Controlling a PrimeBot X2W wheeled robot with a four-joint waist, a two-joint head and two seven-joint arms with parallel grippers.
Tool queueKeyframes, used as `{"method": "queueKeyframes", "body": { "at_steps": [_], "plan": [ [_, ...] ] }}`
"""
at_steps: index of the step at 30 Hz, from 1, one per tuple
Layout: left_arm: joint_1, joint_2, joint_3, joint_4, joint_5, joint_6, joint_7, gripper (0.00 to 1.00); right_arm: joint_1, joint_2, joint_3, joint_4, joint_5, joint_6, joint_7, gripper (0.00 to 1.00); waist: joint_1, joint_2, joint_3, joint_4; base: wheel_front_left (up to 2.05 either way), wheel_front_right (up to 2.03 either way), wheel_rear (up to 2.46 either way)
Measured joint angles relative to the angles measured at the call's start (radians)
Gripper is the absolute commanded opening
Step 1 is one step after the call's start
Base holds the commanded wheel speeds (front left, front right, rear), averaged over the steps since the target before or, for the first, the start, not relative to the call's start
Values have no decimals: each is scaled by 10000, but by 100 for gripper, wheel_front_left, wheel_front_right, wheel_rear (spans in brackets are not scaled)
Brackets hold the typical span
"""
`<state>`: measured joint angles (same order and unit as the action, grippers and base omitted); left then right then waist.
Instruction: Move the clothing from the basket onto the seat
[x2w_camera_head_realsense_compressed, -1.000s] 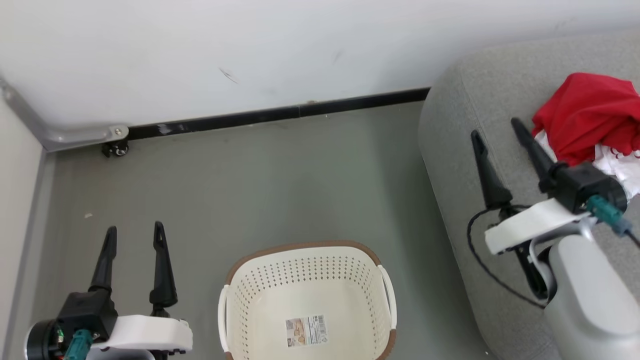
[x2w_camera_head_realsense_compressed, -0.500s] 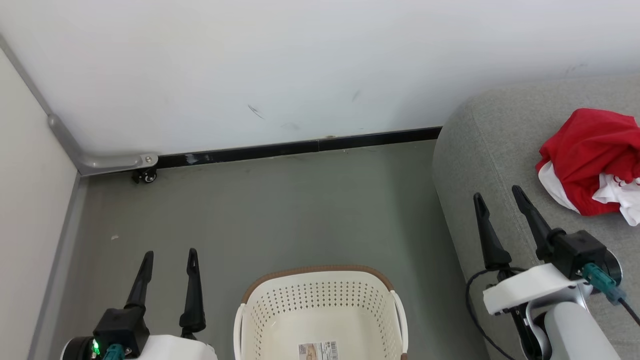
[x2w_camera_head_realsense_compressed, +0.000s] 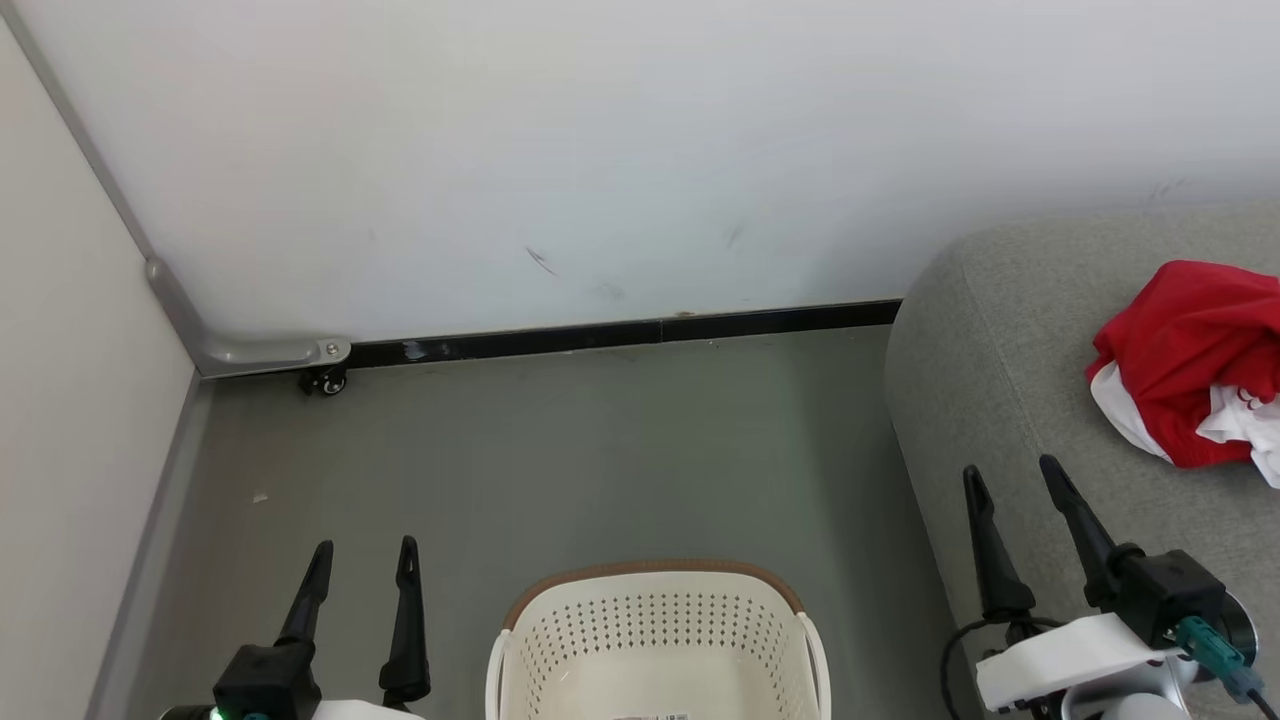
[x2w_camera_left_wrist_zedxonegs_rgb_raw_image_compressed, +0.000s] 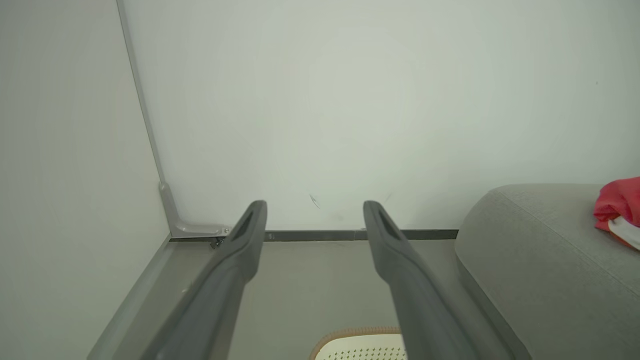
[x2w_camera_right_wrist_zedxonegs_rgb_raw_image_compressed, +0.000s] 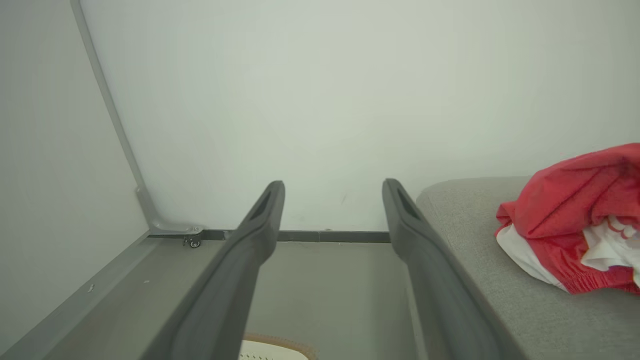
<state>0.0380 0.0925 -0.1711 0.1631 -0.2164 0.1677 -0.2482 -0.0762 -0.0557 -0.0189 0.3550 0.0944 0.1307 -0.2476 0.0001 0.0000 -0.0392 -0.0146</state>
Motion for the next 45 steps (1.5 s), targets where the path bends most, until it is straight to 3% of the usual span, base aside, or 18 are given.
{"method": "queueKeyframes", "body": {
  "at_steps": [21,45],
  "plan": [
    [2,-58,15,-67,17,-6,0,100,814,123,-104,-1072,-334,0,65,100,0,0,30,80,0,0,0],
    [-21,-67,12,19,136,42,0,100,1212,130,-90,-1758,33,0,293,100,0,0,194,110,0,0,0]
  ]
}}
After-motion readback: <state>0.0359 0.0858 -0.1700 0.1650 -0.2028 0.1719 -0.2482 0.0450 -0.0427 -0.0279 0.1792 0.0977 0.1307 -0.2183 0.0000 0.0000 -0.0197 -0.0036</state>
